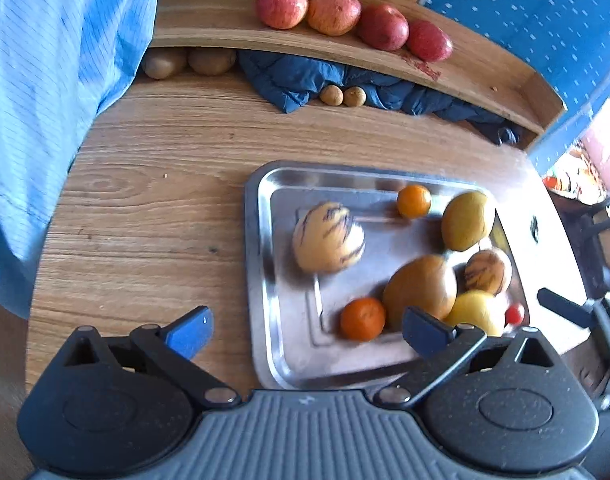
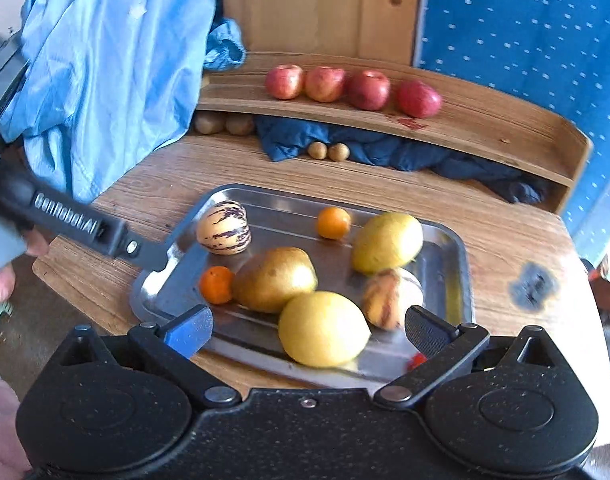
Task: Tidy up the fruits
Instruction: 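Open both tools to release the pepino and pear onto the tray, then move both open tools back toward the small brown fruits under the shelf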
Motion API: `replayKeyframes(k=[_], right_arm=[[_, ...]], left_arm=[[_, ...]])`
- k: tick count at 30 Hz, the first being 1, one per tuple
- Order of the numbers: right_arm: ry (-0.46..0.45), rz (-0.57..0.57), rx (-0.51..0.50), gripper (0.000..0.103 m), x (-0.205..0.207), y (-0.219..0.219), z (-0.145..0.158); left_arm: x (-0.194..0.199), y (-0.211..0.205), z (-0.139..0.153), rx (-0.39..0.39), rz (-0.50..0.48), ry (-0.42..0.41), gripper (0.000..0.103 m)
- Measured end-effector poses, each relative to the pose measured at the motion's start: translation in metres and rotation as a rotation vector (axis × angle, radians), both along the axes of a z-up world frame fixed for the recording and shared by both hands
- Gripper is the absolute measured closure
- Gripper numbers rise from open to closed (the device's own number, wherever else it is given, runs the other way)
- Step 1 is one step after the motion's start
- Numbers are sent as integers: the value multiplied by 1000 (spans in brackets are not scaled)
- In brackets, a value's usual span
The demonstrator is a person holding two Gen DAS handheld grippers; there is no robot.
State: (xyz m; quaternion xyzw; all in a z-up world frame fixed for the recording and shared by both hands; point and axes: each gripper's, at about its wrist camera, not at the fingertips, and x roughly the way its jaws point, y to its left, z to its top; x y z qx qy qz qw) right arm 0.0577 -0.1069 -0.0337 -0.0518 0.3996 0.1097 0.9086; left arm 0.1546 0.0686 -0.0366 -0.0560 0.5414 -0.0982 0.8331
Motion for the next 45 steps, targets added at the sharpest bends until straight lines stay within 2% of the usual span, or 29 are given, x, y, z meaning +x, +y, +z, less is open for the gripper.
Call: replayKeyframes(k=[11, 17, 22, 34, 45], right_arm=[[83, -92, -38, 1, -15, -18, -1], [105, -157, -8, 1, -14, -29, -6], [96, -186, 17, 1, -9, -35, -6], [34, -218, 66, 1, 31, -46, 3], [-81, -222, 83, 1, 91, -47, 9]], left_arm=[[-41, -2, -2, 105, -86, -88, 1], [-40, -8, -3, 97, -79, -39, 0], [-37, -10, 2, 126, -76, -51, 0], [-5, -19, 14, 186, -68, -76, 0], [61, -22, 20, 186, -62, -98, 1]])
